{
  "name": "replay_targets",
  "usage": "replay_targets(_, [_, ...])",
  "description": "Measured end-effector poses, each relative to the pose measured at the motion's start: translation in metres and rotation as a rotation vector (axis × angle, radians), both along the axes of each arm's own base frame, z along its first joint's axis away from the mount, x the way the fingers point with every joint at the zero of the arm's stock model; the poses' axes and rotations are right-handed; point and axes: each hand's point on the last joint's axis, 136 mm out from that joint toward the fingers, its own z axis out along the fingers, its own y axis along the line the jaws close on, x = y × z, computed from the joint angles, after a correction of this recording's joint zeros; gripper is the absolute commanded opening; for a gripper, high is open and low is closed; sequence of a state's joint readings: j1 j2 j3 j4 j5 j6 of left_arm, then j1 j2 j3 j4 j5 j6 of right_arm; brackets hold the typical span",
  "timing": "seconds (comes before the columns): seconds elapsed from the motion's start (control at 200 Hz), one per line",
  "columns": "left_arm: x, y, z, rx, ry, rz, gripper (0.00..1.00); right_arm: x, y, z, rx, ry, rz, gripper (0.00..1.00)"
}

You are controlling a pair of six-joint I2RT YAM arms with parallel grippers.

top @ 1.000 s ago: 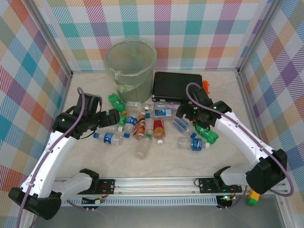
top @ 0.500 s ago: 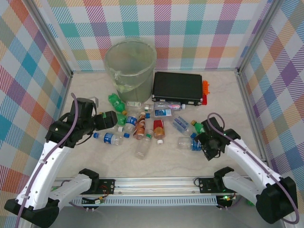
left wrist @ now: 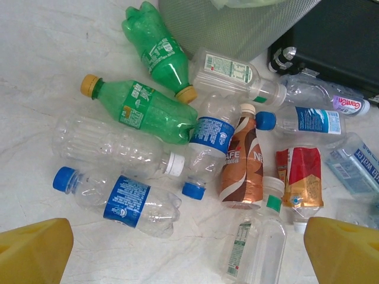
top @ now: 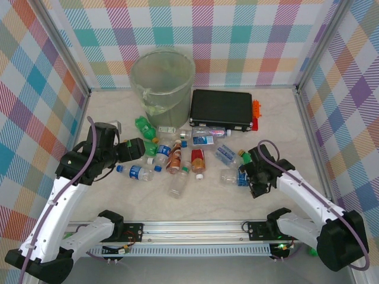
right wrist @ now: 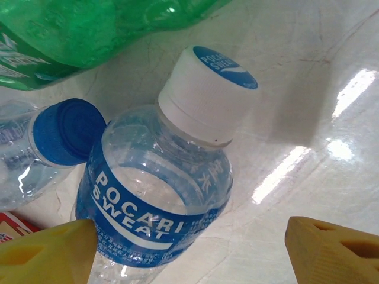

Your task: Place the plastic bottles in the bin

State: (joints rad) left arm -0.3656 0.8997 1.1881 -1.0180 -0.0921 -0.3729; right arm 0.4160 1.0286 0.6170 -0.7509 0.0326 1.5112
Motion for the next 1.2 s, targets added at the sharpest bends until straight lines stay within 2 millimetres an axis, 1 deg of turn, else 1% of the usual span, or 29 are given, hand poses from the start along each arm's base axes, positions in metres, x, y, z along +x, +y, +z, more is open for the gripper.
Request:
replay_targets(0.16, [0.0, 0.0, 0.0, -0.001, -0.001, -0.001, 1.0, 0.014, 0.004, -0.007, 0.014, -0.006, -0.016, 0.84])
replay_targets(0.295, [-0.001, 0.0, 0.001, -0.002, -0.005, -0.001, 1.0, 0.017, 0.005, -0.016, 0.01, 0.024, -0.018, 0.83])
replay_targets(0.445, [-0.001, 0.0, 0.001, -0.003, -0.006, -0.001, 1.0, 0.019, 0.008, -0.021, 0.017, 0.032, -0.016, 0.83])
replay_targets(0.525, [-0.001, 0.0, 0.001, -0.003, -0.006, -0.001, 1.0, 0.018, 0.009, -0.024, 0.025, 0.035, -0.013, 0.82])
replay_targets(0.67, [-0.001, 0.0, 0.001, -0.003, -0.006, -0.001, 0.99, 0.01, 0.007, -0.035, 0.025, 0.056, -0.015, 0.81])
replay_targets(0.76, [-0.001, 0.0, 0.001, -0.004, -0.005, -0.002, 1.0, 0.004, 0.006, -0.04, 0.022, 0.075, -0.016, 0.77])
replay_targets(0.81, [-0.001, 0.0, 0.001, -0.005, -0.005, -0.003, 0.99, 0.003, 0.005, -0.042, 0.021, 0.08, -0.018, 0.72])
replay_targets(0.92, [-0.001, 0.0, 0.001, -0.005, -0.005, -0.003, 1.0, 0.002, 0.005, -0.04, 0.024, 0.078, -0.019, 0.62])
replay_targets(1.01, [-0.001, 0.0, 0.001, -0.005, -0.005, -0.003, 1.0, 0.001, 0.004, -0.033, 0.027, 0.053, -0.014, 0.62])
replay_targets(1.2, [-0.001, 0.0, 0.001, -0.006, -0.005, -0.003, 1.0, -0.005, -0.005, -0.009, 0.023, -0.022, -0.019, 0.62])
